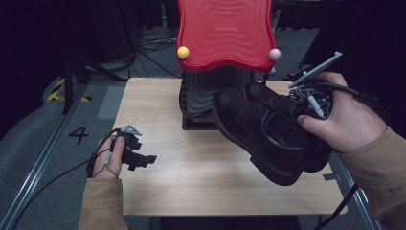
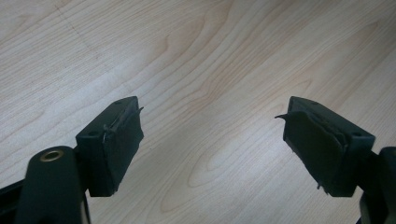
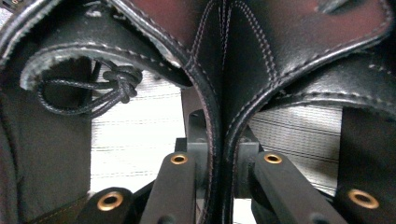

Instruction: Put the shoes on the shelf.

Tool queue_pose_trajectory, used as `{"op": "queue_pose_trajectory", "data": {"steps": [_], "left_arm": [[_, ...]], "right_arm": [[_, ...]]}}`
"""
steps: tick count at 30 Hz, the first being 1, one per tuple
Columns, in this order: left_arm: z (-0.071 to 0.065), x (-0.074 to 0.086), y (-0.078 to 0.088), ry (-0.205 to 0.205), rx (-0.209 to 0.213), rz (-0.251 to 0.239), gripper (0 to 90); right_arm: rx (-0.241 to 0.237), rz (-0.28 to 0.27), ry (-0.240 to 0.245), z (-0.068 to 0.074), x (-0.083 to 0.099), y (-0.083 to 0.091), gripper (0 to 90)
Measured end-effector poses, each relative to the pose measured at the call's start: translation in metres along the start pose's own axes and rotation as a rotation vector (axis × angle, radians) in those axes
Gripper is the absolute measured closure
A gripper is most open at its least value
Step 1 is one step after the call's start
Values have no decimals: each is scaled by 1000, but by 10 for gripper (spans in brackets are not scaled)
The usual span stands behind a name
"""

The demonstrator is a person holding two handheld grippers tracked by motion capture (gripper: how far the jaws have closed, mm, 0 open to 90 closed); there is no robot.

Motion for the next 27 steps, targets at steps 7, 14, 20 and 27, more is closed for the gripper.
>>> {"op": "queue_pose_trajectory", "data": {"steps": [7, 14, 20, 27], "left_arm": [[0, -3, 0, -3, 1, -5, 201], [2, -4, 0, -4, 3, -11, 201], [3, -3, 3, 1, 6, -21, 201], [2, -3, 3, 3, 9, -21, 202]], "right_arm": [[-9, 8, -10, 3, -7, 19, 821], [-13, 11, -20, 7, -14, 43, 821], [-29, 33, -19, 14, -16, 55, 822], [-23, 4, -16, 20, -24, 75, 821]]}}
Point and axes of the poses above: each handheld gripper's, and its own axes: y roughly backward along the jaws, x roughly out of its underside, z roughly to its left, the point moved 10 cm from there along -y, roughly forward along the jaws, and after that the axes turned 8 degrees about z, right-handed, at the moved point
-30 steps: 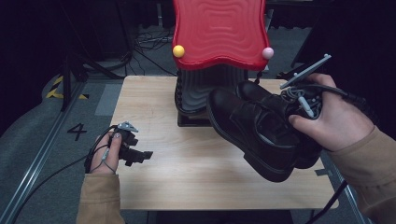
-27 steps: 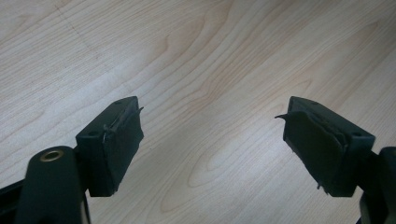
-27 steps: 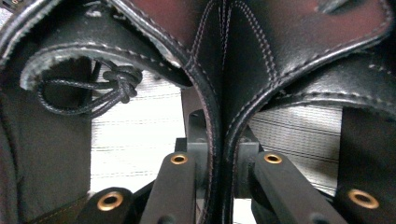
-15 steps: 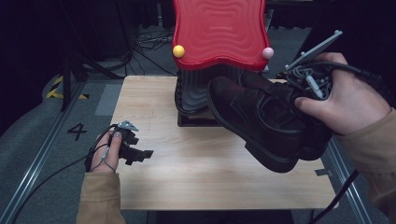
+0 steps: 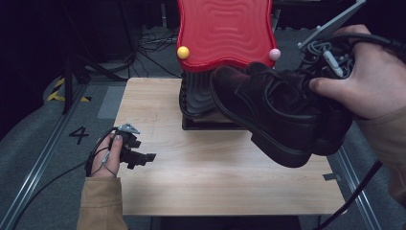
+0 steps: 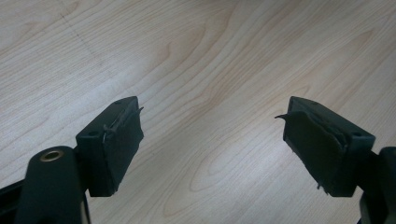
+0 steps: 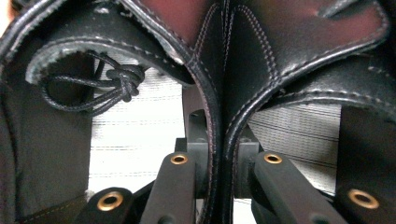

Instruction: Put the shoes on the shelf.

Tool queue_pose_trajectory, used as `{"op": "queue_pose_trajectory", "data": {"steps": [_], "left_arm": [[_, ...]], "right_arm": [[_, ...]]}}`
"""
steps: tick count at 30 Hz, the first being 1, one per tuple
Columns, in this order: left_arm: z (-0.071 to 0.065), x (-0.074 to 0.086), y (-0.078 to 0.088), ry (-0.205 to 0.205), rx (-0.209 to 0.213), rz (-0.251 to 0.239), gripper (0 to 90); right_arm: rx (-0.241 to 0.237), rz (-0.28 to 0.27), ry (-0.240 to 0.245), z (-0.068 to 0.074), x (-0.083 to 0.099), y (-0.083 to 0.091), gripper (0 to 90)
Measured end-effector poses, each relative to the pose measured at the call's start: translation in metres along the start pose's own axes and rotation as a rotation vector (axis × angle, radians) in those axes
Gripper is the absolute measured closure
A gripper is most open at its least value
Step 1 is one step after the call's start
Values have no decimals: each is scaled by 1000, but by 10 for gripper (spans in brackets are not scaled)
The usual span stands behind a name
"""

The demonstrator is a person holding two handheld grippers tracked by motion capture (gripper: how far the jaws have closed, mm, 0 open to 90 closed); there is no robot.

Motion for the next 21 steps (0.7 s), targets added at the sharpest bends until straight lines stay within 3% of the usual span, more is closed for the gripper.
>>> {"op": "queue_pose_trajectory", "data": {"steps": [11, 21], "left_arm": [[-2, 6, 2, 3, -8, 4, 197], [-5, 6, -2, -2, 1, 9, 200]], "right_arm": [[39, -58, -37, -1, -42, 23, 821], [61, -100, -103, -3, -100, 41, 822]]}}
Point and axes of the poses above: each handheld gripper's, and its own axes: y roughly backward along the jaws, x roughly out of its underside, z roughly to its left, the point moved 10 cm from there along -y, roughly forward along the jaws, and after that the axes turned 8 degrees about z, right-handed, at the moved point
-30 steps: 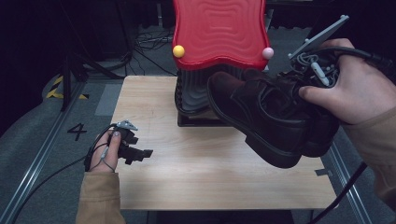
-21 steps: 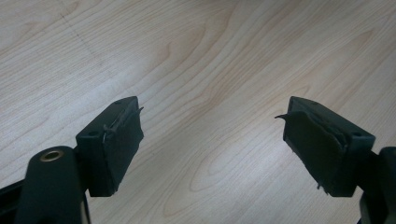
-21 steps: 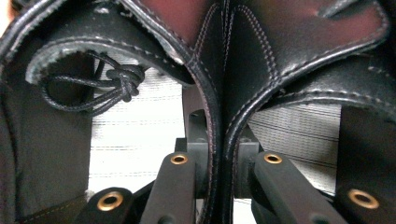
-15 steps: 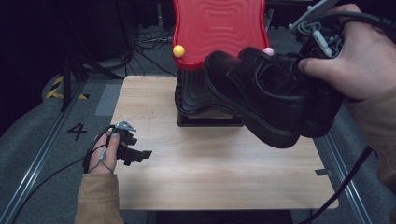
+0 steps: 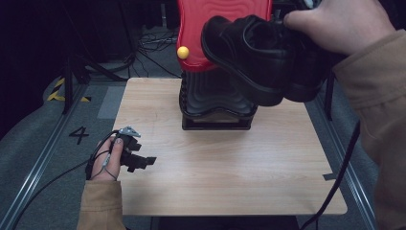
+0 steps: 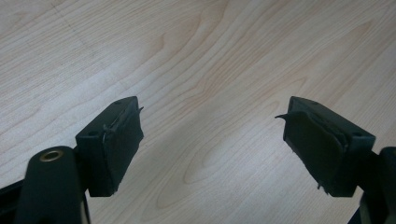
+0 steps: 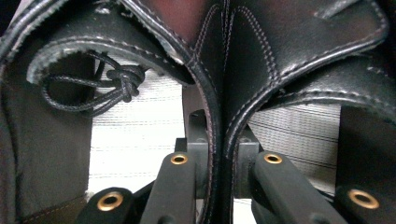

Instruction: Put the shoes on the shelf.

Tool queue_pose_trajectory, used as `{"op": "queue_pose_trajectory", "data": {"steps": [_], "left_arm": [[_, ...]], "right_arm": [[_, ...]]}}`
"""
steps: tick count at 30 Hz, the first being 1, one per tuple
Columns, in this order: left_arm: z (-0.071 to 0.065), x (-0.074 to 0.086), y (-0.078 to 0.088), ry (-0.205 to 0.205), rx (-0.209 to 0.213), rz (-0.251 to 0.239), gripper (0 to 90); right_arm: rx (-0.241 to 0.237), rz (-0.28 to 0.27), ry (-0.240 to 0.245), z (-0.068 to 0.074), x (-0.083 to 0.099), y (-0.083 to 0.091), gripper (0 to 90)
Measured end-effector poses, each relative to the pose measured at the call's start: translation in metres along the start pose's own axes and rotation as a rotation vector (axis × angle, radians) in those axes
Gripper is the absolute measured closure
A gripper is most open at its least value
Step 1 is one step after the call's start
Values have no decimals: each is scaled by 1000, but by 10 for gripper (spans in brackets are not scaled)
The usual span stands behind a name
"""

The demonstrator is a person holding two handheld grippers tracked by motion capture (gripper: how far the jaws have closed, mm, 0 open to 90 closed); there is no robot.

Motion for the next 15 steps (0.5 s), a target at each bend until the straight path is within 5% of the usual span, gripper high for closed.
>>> {"op": "queue_pose_trajectory", "data": {"steps": [15], "left_arm": [[5, -3, 1, 0, 0, -16, 200]], "right_arm": [[40, -83, -20, -1, -74, 0, 821]]}}
Point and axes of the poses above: each handheld gripper's, and its own axes: y roughly backward along the jaws, x roughly out of its underside, z roughly to its left, the point moved 10 cm from there along -y, roughly forward along the jaws, and after that the axes turned 8 degrees about z, right-handed, at the moved point
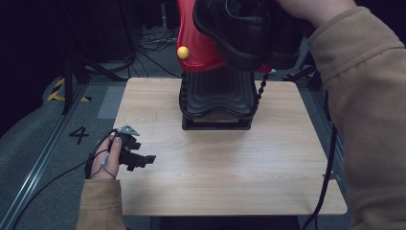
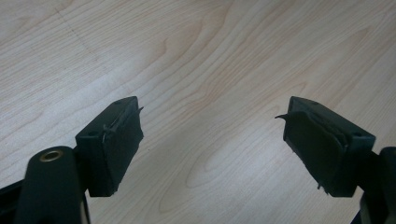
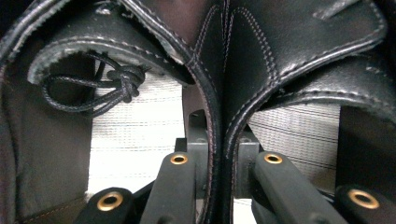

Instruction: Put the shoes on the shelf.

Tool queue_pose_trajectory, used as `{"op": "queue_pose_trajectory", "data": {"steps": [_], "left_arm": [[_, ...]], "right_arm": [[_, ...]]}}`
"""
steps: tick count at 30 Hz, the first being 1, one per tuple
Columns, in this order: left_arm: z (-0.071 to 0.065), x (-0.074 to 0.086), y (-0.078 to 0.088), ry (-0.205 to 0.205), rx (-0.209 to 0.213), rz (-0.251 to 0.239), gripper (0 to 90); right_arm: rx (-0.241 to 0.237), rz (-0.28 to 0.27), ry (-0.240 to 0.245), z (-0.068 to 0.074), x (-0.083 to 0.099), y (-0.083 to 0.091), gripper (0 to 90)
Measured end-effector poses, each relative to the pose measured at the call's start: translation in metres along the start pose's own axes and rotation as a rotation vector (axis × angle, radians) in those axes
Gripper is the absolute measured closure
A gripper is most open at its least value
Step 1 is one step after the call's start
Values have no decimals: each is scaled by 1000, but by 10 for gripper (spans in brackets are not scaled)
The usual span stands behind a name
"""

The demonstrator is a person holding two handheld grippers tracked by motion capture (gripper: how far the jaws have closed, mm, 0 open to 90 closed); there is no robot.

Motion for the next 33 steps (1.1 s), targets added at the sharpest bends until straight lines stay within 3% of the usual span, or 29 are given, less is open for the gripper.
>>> {"op": "queue_pose_trajectory", "data": {"steps": [9, 13, 22, 31, 33], "left_arm": [[1, 2, -4, 11, 17, 12, 199], [3, 2, -5, 2, 10, 14, 200], [5, 4, -3, 10, 13, 10, 200], [7, 5, -4, 23, 19, 9, 200], [8, 5, -5, 20, 17, 10, 201]], "right_arm": [[51, -61, -43, -13, -36, -16, 821], [52, -83, -64, -17, -47, -26, 821], [32, -163, -83, -14, -69, -43, 821], [103, -245, -84, -22, -87, -57, 820], [93, -254, -89, -21, -88, -61, 819]]}}
Point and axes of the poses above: each handheld gripper's, and its own axes: y roughly backward along the jaws, x roughly out of its underside, z roughly to its left, the point moved 10 cm from there along -y, roughly forward along the jaws, and after that the axes turned 8 degrees about z, right-handed, at the moved point
